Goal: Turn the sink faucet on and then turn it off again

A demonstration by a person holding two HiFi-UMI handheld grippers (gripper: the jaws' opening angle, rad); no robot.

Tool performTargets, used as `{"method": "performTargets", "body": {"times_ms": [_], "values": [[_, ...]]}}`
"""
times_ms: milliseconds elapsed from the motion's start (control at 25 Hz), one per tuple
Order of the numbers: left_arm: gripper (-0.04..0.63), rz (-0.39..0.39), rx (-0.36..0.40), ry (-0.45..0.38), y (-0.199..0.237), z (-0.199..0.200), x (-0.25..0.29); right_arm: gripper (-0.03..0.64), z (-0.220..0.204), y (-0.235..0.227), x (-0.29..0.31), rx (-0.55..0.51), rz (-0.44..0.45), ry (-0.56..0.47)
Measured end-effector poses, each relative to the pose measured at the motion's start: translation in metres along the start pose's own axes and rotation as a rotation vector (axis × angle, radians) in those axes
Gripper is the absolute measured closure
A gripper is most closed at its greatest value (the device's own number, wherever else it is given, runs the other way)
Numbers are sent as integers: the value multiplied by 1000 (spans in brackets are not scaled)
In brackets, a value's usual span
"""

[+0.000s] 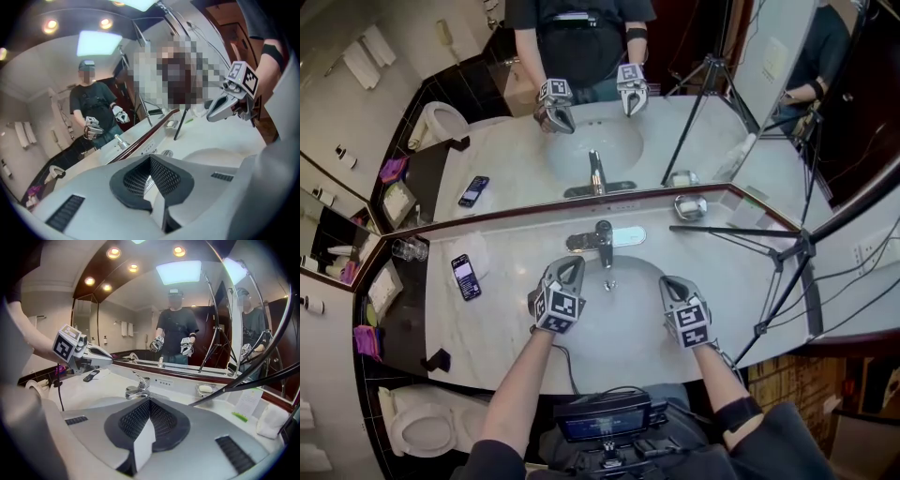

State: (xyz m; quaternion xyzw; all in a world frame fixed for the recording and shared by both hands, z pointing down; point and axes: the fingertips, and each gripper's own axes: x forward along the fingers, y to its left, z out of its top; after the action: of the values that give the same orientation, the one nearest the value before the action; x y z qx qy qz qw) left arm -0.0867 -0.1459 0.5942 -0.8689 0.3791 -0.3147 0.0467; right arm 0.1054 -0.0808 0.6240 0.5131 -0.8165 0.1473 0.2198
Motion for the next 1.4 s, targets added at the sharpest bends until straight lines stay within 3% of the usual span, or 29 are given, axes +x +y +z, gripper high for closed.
{"method": "performTargets", "body": {"times_ms": [120, 480, 760, 1200, 1400], "values": [[592, 19, -115, -46, 10, 8, -25, 595, 12, 4, -4, -12, 2, -17], [592, 23, -309, -64, 7, -4, -86, 597, 25, 12, -15, -41, 3, -32], [594, 112, -360, -90, 13, -20, -117, 597, 24, 14, -25, -52, -9, -28], [594, 102, -404, -75, -5, -28, -127, 596, 20, 22, -28, -86, -2, -27], [594, 95, -405, -71, -4, -25, -121, 595, 22, 21, -23, -175, -6, -20]]}}
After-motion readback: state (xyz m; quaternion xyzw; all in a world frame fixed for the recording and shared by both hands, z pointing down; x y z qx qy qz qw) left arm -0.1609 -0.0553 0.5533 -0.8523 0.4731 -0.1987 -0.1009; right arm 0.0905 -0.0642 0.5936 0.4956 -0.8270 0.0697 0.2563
